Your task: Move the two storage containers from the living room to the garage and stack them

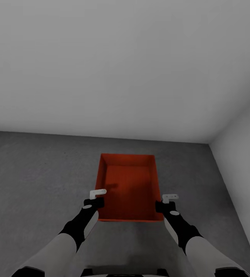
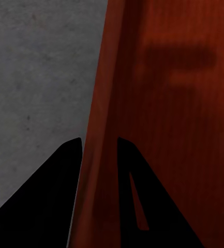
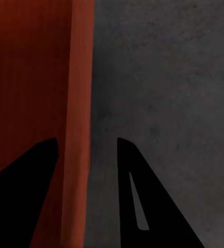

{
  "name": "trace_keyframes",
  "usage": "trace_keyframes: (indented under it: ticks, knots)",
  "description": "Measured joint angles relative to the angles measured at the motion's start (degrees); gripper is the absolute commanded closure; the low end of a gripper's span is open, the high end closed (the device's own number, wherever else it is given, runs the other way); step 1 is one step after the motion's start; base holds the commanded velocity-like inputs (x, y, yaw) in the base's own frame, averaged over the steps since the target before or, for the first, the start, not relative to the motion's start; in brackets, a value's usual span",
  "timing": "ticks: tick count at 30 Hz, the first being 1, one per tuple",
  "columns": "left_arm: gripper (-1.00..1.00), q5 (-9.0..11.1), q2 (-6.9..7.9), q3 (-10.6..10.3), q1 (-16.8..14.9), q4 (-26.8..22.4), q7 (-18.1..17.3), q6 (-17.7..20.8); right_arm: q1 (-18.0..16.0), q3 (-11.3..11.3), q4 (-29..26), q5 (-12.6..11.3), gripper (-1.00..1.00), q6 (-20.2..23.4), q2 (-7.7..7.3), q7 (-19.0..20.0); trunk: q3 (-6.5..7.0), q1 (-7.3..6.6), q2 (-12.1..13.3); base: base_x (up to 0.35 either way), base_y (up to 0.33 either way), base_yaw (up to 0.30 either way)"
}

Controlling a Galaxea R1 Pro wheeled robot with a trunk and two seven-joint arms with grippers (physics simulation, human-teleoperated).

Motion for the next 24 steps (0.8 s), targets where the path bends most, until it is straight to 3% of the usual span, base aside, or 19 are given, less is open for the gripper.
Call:
trace_keyframes:
  ticks: [24]
  knots:
    - [1.00,0.00,0.04,0.07,0.00,0.12,-0.14,-0.27,0.00,0.11,-0.01,0.00,1.00,-0.12,0.04,-0.12,-4.31,5.27,-9.63,0.000,0.000,0.000]
